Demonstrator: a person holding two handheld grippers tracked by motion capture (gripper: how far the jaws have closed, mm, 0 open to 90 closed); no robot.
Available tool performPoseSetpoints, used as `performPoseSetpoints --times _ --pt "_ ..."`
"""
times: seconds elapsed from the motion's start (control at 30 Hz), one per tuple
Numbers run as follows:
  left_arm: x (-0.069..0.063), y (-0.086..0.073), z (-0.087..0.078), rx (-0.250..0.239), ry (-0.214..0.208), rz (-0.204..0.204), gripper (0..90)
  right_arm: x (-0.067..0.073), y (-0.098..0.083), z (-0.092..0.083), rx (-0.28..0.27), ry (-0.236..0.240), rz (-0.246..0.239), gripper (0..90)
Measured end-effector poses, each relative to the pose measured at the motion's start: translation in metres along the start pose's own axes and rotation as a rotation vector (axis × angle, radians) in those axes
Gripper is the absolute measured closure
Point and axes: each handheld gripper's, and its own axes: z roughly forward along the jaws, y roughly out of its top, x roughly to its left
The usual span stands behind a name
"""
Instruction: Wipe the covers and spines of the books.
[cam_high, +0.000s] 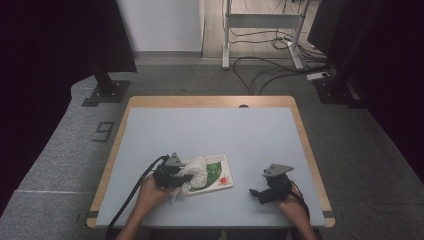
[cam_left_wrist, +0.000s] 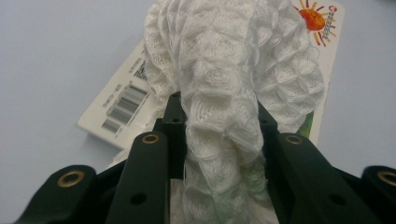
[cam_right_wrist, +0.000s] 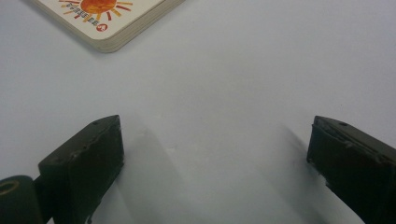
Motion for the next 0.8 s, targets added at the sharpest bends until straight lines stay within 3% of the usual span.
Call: performPoseSetpoints --times 0.23,0.53,0.8 --pt "-0.003 -0.004 -0.003 -0.002 0.001 -0.003 67.6 0.0 0.0 0.0 0.0 0.001 0.0 3.1" --pt "-0.018 -0.012 -0.009 -0.004 -0.019 0.006 67.4 0.0 0.0 0.0 0.0 0.001 0.001 3.1" --pt "-0.02 -0.018 -0.012 -0.016 -0.043 -0.015 67.5 0.0 0.0 0.0 0.0 0.001 0.001 3.1"
